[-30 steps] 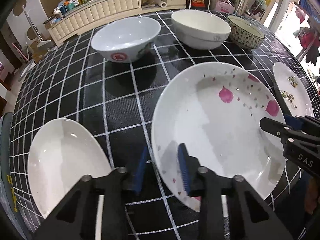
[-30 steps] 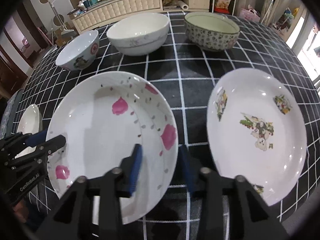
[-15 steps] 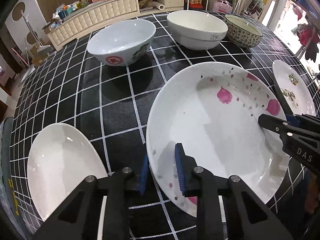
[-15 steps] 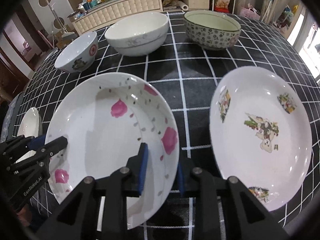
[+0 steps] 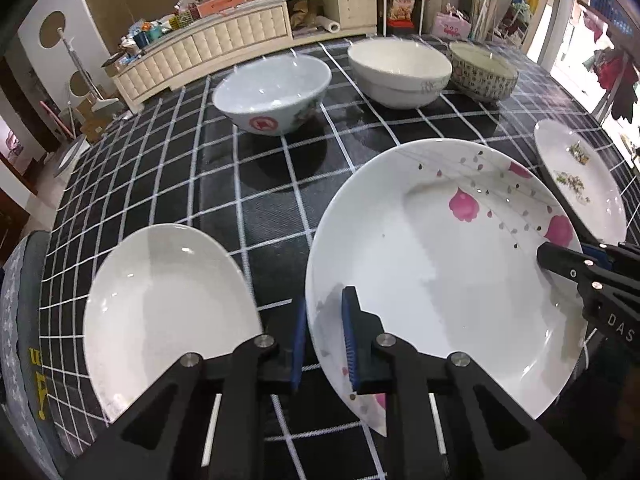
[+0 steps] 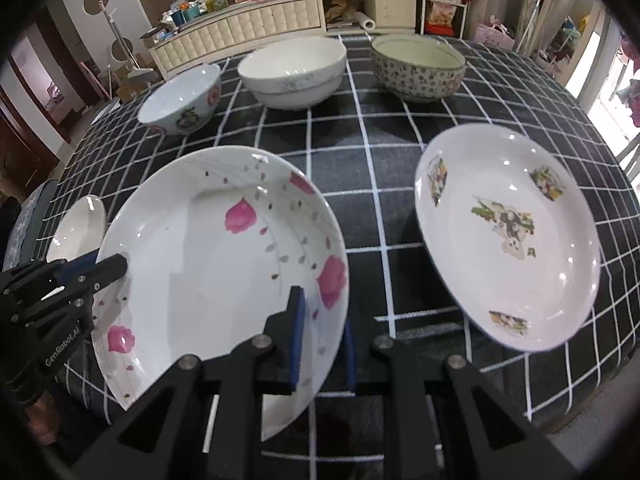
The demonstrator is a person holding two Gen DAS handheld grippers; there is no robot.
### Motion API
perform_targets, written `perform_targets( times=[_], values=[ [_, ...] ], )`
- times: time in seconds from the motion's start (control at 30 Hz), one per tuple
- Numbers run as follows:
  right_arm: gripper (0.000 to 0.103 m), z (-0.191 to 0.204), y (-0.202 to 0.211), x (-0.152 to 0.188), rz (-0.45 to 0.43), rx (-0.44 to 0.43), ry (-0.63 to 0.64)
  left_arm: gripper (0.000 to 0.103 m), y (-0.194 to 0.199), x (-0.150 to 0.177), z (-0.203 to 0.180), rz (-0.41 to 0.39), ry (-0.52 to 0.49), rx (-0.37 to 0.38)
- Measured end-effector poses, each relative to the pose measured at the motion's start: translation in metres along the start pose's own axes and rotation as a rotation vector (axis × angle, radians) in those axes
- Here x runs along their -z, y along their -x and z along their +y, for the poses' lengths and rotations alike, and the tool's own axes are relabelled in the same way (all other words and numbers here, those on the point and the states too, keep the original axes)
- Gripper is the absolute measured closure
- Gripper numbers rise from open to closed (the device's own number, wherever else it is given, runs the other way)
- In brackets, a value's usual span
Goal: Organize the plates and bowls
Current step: 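Grasp the rim of the pink-petal plate with the left tool, then carry the pink-petal plate onto the plain white plate and open the left tool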
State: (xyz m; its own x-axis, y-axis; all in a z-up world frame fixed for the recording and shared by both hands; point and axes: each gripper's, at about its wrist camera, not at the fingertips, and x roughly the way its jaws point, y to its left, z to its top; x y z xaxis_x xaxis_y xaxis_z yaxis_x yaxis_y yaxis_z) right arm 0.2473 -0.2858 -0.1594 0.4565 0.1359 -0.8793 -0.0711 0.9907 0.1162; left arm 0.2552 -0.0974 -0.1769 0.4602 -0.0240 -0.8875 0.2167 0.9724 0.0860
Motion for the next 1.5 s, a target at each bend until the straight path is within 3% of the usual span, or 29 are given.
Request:
perform_targets(
  times=[0.33, 0.9, 0.93, 0.97, 1.0, 1.1, 1.2, 1.5],
  values=[
    [0.084, 0.052, 0.027, -0.016, -0.064, -0.049, 0.069, 0.087, 0.041, 0.012, 0.049, -0.049, 0.086, -0.035],
    [0.090, 0.156, -0.014, -0.019, -0.021, -0.179, 0.216, 0.091, 0.043, 0.063, 0.146, 0.023, 0.231, -0.161],
    [0.090, 0.159, -0.013, -0.019, -0.023, -0.205, 0.221, 0.103, 0.042, 0.064, 0.148, 0.023, 0.228, -0.159],
    [0.087, 0.164, -0.014, -0.021, -0.012, -0.220, 0.223, 0.103, 0.045, 0.063, 0.147, -0.002, 0.227, -0.052],
    [0.088, 0.172, -0.018, -0.022, 0.003, -0.203, 0.233, 0.103, 0.048, 0.061, 0.142, -0.016, 0.221, 0.008],
    [0.090, 0.185, -0.033, -0.022, 0.033, -0.167, 0.245, 0.103, 0.046, 0.050, 0.127, -0.009, 0.176, -0.070],
    [0.091, 0.180, -0.046, -0.022, 0.064, -0.193, 0.214, 0.103, 0.036, 0.051, 0.133, 0.014, 0.208, -0.031],
    [0.090, 0.184, -0.049, -0.020, 0.059, -0.185, 0.224, 0.103, 0.014, 0.069, 0.154, 0.076, 0.265, -0.044]
  ],
)
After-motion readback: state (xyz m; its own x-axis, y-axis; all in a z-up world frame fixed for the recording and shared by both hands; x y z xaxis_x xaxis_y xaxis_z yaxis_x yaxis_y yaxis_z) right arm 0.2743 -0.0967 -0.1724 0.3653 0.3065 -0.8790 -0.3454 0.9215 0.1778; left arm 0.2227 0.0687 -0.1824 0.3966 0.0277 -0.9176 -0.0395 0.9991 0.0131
